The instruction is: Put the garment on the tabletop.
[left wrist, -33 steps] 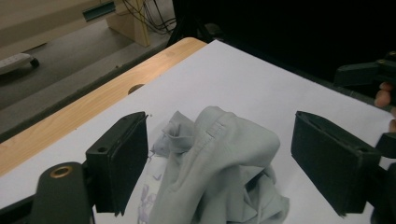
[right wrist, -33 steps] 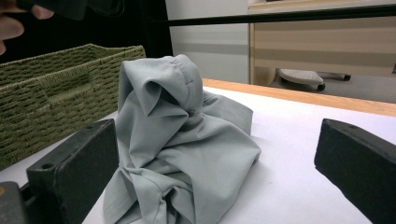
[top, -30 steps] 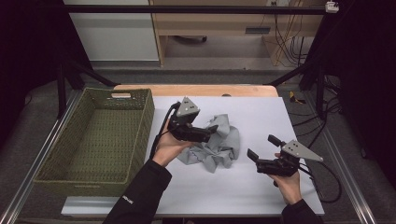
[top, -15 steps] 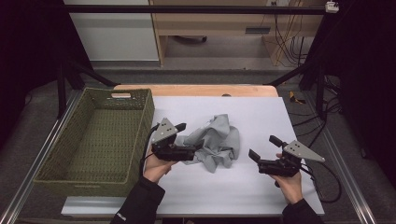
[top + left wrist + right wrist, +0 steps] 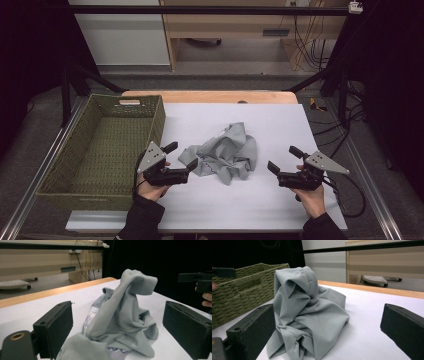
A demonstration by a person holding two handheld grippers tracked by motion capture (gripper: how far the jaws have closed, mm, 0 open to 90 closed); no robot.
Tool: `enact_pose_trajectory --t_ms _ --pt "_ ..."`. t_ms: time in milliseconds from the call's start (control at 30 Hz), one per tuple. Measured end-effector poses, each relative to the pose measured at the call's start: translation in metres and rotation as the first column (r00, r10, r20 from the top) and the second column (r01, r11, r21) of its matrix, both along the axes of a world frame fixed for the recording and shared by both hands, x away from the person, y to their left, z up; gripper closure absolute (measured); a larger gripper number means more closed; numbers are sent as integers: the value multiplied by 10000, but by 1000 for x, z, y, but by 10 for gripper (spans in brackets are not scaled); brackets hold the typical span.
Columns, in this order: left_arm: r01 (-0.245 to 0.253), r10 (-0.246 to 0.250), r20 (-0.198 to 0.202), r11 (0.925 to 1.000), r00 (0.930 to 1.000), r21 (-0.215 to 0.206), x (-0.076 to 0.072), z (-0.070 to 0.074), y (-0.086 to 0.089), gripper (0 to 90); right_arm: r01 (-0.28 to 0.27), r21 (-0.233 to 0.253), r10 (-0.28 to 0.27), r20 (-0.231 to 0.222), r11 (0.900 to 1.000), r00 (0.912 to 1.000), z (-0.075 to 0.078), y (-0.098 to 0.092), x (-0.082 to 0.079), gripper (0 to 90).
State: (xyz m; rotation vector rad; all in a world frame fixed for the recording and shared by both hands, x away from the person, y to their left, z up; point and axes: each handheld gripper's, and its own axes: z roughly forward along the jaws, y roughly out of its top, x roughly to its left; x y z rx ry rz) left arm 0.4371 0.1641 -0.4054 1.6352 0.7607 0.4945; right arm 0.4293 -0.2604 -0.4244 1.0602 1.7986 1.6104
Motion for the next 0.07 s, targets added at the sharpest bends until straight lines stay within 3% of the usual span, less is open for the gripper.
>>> enact_pose_trajectory --t_ms 67 --pt "-91 91 0 9999 10000 -80 -1 -1 4 70 54 48 -54 2 10000 10000 0 0 0 4"
